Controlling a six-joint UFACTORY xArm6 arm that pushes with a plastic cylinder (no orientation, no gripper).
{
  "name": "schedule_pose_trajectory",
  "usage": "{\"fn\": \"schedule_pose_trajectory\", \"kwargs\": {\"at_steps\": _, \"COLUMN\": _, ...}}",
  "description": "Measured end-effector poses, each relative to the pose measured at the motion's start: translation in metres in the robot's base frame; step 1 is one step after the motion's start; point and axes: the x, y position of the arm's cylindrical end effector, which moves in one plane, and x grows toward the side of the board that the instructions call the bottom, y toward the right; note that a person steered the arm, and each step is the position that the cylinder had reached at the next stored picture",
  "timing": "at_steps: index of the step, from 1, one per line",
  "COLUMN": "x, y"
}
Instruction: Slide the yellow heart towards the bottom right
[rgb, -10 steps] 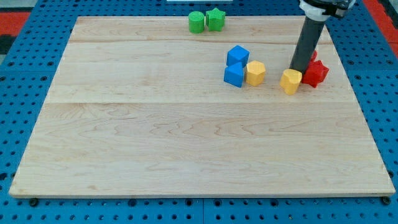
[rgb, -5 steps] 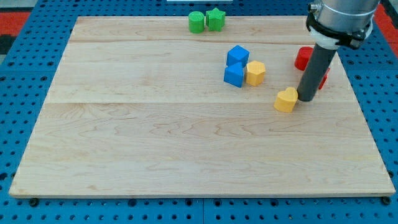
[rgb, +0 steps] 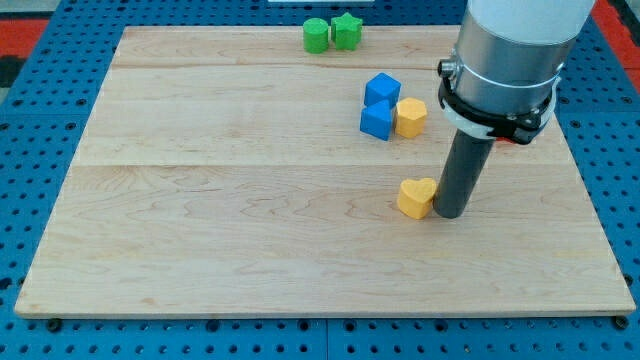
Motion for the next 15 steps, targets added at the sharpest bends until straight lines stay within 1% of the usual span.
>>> {"fn": "schedule_pose_trajectory", "kwargs": {"at_steps": 1, "x": -0.021, "y": 0.0}}
{"fn": "schedule_pose_trajectory", "kwargs": {"at_steps": 3, "x": -0.085, "y": -0.01}}
{"fn": "schedule_pose_trajectory", "kwargs": {"at_steps": 4, "x": -0.081, "y": -0.035}}
{"fn": "schedule_pose_trajectory", "kwargs": {"at_steps": 5, "x": -0.063, "y": -0.046}}
{"fn": "schedule_pose_trajectory", "kwargs": {"at_steps": 7, "x": -0.04, "y": -0.021}}
{"fn": "schedule_pose_trajectory", "kwargs": {"at_steps": 8, "x": -0.032, "y": -0.02}}
{"fn": "schedule_pose_trajectory", "kwargs": {"at_steps": 9, "x": -0.036, "y": -0.024}}
{"fn": "schedule_pose_trajectory", "kwargs": {"at_steps": 10, "x": -0.053, "y": -0.031}}
{"fn": "schedule_pose_trajectory", "kwargs": {"at_steps": 11, "x": -0.044, "y": -0.049}}
{"fn": "schedule_pose_trajectory", "kwargs": {"at_steps": 12, "x": -0.024, "y": -0.055}}
{"fn": "schedule_pose_trajectory", "kwargs": {"at_steps": 14, "x": -0.024, "y": -0.018}}
{"fn": "schedule_pose_trajectory", "kwargs": {"at_steps": 15, "x": -0.012, "y": -0.002}}
